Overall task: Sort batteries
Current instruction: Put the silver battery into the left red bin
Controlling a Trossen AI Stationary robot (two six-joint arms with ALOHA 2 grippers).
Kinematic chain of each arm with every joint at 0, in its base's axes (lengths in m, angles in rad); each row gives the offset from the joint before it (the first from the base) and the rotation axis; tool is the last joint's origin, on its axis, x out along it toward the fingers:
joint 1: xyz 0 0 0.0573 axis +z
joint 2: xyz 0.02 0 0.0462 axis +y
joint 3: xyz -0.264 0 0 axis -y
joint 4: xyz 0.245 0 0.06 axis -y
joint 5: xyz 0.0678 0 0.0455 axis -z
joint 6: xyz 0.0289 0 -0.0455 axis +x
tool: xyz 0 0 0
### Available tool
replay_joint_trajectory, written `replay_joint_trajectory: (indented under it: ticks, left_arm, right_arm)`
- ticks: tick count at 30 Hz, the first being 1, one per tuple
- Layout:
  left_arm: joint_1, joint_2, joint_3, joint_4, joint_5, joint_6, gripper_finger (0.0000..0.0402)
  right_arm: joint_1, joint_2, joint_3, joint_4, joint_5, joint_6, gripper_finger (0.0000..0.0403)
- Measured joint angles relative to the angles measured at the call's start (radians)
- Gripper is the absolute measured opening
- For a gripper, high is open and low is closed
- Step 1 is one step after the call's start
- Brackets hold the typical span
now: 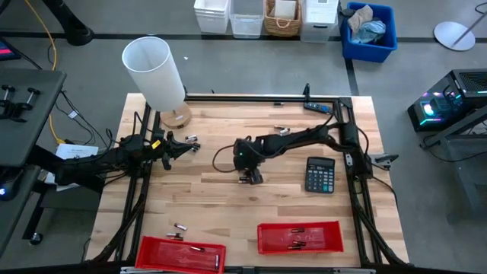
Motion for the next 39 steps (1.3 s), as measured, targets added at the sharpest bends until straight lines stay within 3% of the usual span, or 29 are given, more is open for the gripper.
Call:
replay_joint_trajectory:
  ticks: [3, 8, 15, 21, 25, 34, 39]
  left_arm:
    - [0.000, 0.000, 0.000, 0.000, 0.000, 0.000, 0.0000]
    - [0.000, 0.000, 0.000, 0.000, 0.000, 0.000, 0.0000]
    - [0.000, 0.000, 0.000, 0.001, 0.000, 0.000, 0.0000]
    - [0.000, 0.000, 0.000, 0.000, 0.000, 0.000, 0.0000]
    - [0.000, 0.000, 0.000, 0.000, 0.000, 0.000, 0.0000]
    - [0.000, 0.000, 0.000, 0.000, 0.000, 0.000, 0.0000]
    - [0.000, 0.000, 0.000, 0.000, 0.000, 0.000, 0.0000]
  right_arm:
    - [0.003, 0.006, 0.000, 0.003, 0.031, 0.028, 0.0155]
    - [-0.003, 0.010, 0.008, -0.022, 0.032, 0.054, 0.0036]
    - [-0.045, 0.007, 0.246, -0.087, 0.014, 0.092, 0.0034]
    - [-0.050, 0.006, 0.408, 0.044, -0.207, 0.282, 0.0034]
    - [0.010, 0.006, 0.421, 0.135, -0.275, 0.390, 0.0034]
    - [0.209, 0.080, 0.419, 0.269, -0.278, 0.471, 0.0034]
    - [0.313, 0.136, 0.419, 0.374, -0.226, 0.531, 0.0034]
